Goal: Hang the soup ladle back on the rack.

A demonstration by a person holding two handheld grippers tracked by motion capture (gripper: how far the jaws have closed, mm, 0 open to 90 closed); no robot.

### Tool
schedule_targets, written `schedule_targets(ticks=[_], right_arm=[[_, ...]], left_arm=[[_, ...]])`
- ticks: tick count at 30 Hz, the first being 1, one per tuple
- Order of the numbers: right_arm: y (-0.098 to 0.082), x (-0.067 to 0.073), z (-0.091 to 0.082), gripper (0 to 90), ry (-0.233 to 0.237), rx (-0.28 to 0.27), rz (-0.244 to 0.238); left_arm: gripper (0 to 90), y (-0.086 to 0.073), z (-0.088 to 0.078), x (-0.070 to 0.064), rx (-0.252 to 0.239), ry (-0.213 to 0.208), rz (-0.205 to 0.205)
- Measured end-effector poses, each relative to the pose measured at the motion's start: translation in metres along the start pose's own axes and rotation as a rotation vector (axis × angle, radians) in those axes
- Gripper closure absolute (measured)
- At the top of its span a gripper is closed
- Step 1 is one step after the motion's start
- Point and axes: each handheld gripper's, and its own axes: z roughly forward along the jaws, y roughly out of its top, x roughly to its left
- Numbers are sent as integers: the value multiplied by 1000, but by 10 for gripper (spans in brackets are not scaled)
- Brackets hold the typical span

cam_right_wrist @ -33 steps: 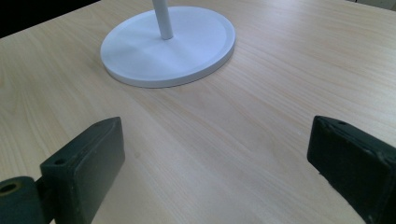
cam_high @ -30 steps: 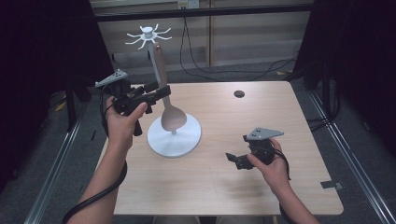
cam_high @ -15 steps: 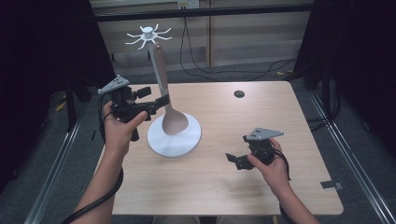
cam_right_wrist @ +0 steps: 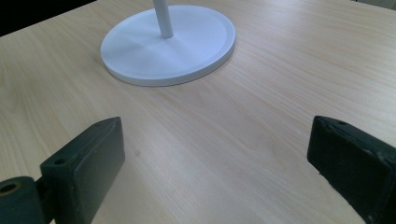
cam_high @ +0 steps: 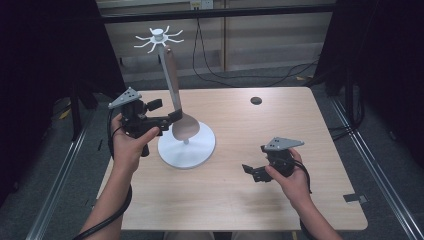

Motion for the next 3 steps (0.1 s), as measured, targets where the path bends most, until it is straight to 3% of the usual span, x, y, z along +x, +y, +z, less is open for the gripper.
schedule_targets(ticks=[3], right_arm=[[0, 0, 0, 39, -1, -1, -2]], left_arm=[[59, -1, -1, 1, 6, 4, 3]])
